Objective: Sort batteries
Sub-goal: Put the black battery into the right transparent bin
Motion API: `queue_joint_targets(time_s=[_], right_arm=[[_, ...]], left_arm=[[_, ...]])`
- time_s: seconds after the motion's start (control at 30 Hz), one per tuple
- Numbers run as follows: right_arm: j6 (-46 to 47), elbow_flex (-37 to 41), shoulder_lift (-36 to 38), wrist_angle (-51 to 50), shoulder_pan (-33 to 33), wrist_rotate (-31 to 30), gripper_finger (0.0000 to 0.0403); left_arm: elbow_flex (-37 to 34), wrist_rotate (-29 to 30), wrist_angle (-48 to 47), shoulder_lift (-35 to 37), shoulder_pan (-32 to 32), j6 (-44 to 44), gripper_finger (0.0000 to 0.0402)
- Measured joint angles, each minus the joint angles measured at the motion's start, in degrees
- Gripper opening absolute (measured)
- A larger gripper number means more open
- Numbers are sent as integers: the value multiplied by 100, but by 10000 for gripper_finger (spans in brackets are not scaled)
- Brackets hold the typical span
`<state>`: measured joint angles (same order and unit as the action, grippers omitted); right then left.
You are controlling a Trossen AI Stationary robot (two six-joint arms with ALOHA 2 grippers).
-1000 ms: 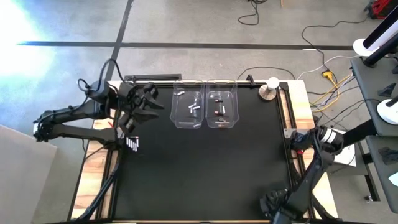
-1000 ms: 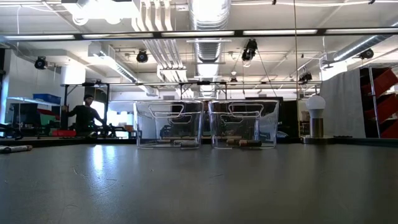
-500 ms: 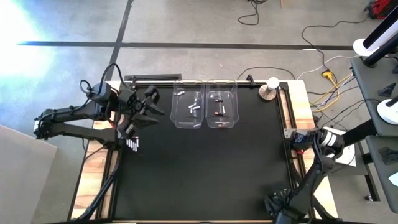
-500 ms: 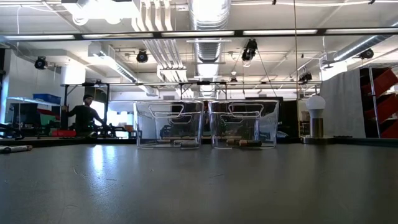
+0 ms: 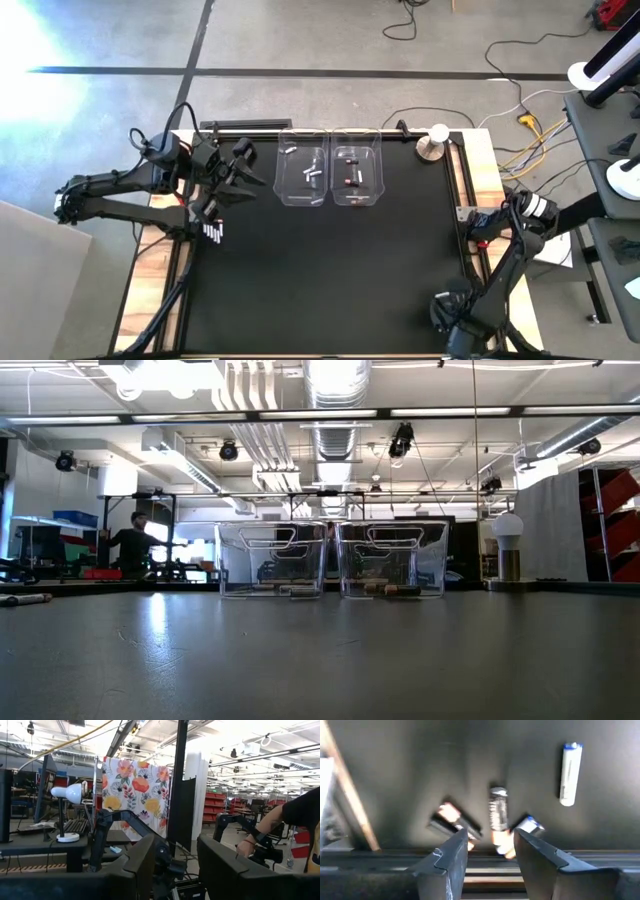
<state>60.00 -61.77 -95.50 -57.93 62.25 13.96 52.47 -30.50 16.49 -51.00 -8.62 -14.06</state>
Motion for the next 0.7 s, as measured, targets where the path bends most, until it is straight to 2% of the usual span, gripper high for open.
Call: queue_joint_targets(time_s=[0.27, 0.4, 0.7], right_arm=[[-50, 466, 24, 276, -58, -44, 131], [-62, 712, 24, 873, -145, -55, 119], [-100, 1092, 51, 1255, -409, -21, 71]], left_arm=[[0, -3, -198, 0, 0, -158, 128], [0, -4, -250, -2, 0, -231, 128], [0, -4, -238, -125, 0, -1285, 128]])
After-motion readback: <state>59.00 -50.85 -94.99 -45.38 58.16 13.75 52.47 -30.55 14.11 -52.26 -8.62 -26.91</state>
